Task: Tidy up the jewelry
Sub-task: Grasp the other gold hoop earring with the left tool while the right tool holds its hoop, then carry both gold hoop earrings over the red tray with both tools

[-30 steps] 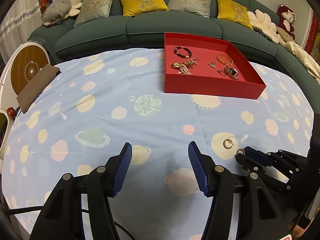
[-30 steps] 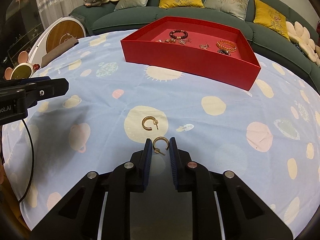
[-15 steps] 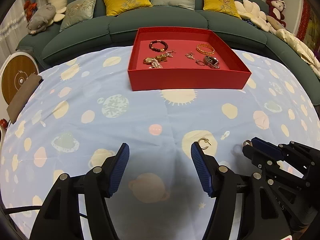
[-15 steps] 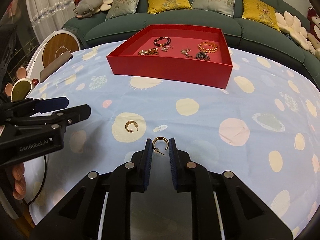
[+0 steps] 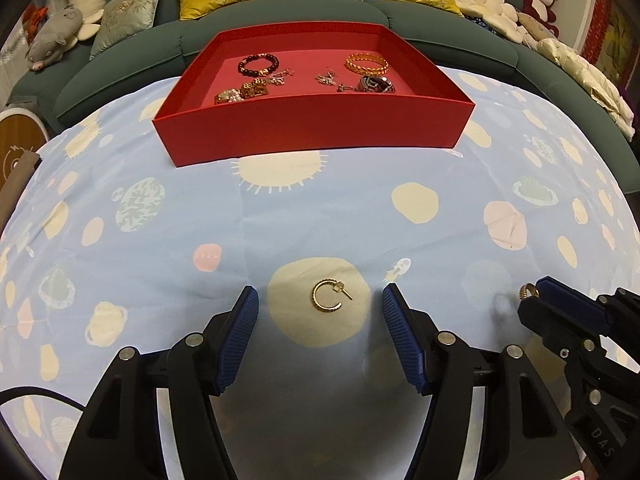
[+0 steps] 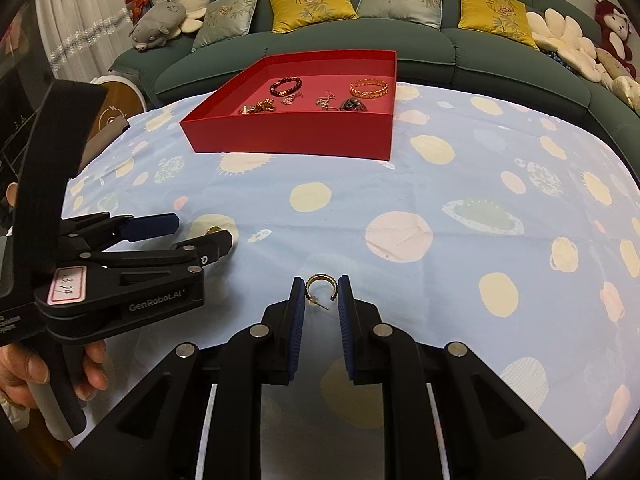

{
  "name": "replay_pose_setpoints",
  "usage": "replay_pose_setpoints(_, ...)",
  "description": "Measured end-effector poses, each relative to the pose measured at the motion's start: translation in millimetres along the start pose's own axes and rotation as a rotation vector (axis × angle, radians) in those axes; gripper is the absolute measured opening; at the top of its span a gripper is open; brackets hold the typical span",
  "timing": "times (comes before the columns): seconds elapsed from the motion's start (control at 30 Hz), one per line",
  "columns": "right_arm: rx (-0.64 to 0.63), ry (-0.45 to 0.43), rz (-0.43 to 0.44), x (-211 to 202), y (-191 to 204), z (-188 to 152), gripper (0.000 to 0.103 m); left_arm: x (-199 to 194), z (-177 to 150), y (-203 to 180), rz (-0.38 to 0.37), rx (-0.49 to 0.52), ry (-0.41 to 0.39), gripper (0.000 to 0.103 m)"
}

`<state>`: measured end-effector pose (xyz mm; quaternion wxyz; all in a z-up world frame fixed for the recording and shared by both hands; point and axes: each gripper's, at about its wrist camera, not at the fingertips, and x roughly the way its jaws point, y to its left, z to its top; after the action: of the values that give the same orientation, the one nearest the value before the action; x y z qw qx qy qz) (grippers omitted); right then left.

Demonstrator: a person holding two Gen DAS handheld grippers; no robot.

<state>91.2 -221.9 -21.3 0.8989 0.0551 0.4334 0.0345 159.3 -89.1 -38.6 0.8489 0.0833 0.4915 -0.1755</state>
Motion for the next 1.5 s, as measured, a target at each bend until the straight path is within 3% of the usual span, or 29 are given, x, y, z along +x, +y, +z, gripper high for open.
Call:
replay_pose_setpoints(0.17,0.018,0.001,-0.005,-3,-11,-3,0.016,3,0,-8,0.018,0.031,-0.039,0.062)
replay_pose_setpoints(0.33,0.028,0.007,-0.007,-4,-16,-5,0.016,0,-3,-13,0.017,0.051,-0.076,0.043)
replay_pose_setpoints(0.9,0.051,-0.015,0.012,-13,-21,-1,0.016,-6,-12,-1,-0.049,0.019,-0.118,0.046)
replay_pose_setpoints(1.17,0.057,-0.015,0.023,-13,-21,2,0.016,-2,-10,-1,-0.013,0.018,-0.138,0.046)
replay_pose_setpoints(1.43,0.056,-0.016,0.03,-13,-17,4,0.016,-3,-12,-3,0.004,0.041,-0.148,0.02)
replay_pose_setpoints(1.5,0.056,-0.018,0.031,-13,-15,5,0.016,-4,-13,-3,0.002,0.045,-0.149,0.018)
